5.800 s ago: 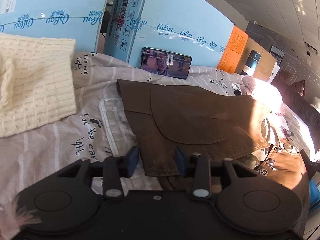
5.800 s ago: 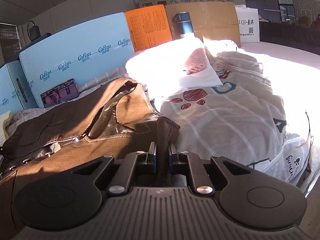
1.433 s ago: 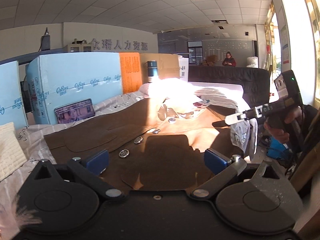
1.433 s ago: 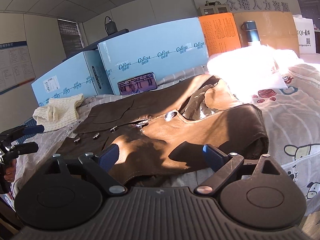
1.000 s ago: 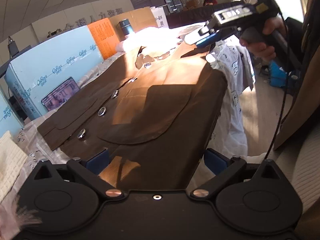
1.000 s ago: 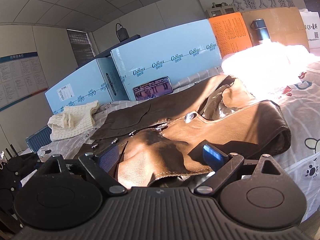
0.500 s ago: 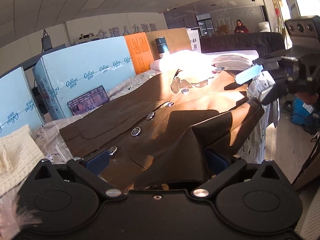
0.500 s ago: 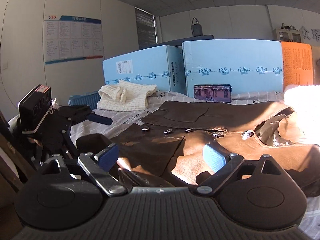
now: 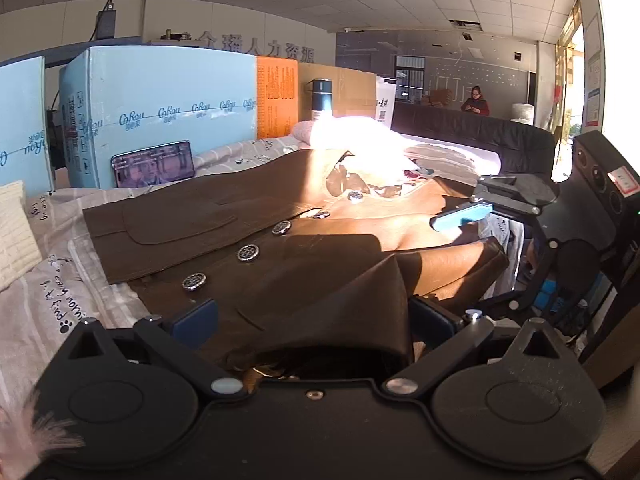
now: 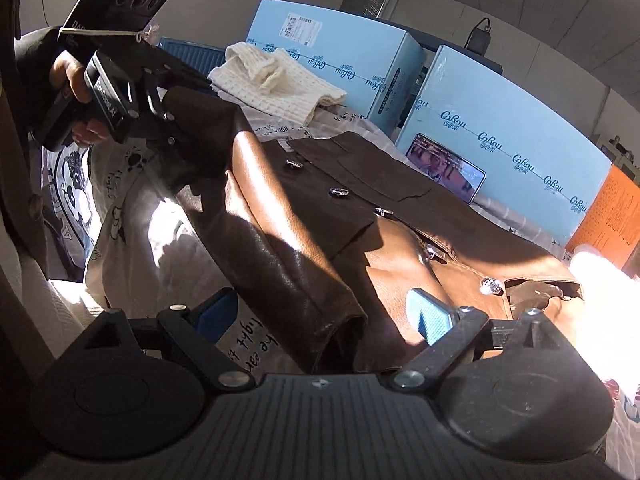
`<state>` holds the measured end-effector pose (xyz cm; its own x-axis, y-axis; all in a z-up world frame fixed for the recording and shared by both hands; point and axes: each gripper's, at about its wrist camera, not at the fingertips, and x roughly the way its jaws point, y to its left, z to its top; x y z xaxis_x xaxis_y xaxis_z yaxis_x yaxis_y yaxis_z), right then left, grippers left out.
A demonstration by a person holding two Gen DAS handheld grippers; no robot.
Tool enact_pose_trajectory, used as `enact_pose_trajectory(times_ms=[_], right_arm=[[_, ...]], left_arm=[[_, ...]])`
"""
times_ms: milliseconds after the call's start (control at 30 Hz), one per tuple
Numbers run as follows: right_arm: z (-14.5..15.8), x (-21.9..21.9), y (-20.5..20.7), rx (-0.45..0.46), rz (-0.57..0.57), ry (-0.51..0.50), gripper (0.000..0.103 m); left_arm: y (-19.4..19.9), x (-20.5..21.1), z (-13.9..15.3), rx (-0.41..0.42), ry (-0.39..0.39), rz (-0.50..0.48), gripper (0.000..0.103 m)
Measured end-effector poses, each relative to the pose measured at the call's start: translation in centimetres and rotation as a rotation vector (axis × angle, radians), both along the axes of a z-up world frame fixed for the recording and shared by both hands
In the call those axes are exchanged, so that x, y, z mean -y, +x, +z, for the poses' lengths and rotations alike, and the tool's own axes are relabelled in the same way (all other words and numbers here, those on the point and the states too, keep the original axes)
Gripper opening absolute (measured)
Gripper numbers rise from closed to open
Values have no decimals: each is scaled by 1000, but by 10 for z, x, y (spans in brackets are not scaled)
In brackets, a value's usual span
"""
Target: Fold clothes
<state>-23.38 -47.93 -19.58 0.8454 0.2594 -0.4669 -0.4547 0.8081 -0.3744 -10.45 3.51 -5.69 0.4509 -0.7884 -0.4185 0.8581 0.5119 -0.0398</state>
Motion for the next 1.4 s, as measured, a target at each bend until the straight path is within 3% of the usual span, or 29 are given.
enact_pose_trajectory(times_ms=[233, 367, 433, 567, 667, 767, 833, 933, 1033, 1200, 1400], right_arm=[[11, 3, 4, 53, -7, 29, 84], [21, 9, 8, 88, -23, 93, 75], [24, 11, 11, 104, -35, 114, 72], [27, 15, 16, 117, -48, 141, 71], [27, 17, 19, 115, -58, 157, 70], [28, 23, 19, 109, -63, 189, 70], [28, 27, 19, 103, -68, 208, 70], [28, 32, 19, 97, -88, 217, 74], [26, 38, 17, 92, -125, 208, 81], [18, 62, 8, 61, -258, 170, 83], [7, 90, 6, 50, -415, 35, 83]], left_arm=[[-20, -6, 1, 41, 3, -169, 103], [-24, -9, 3, 48, -8, -211, 103], [-25, -7, 1, 64, 4, -187, 103], [-19, 3, -7, 144, 51, -35, 102], [-13, 5, -11, 132, 40, -21, 101], [-11, 7, -9, 149, 29, -10, 84], [-4, 5, -6, 111, -4, 1, 62], [10, 8, -2, 49, -42, 43, 48], [16, 11, 1, 36, -62, 53, 42], [23, 12, 8, 51, -101, 83, 36], [25, 14, 19, 94, -123, 94, 32]])
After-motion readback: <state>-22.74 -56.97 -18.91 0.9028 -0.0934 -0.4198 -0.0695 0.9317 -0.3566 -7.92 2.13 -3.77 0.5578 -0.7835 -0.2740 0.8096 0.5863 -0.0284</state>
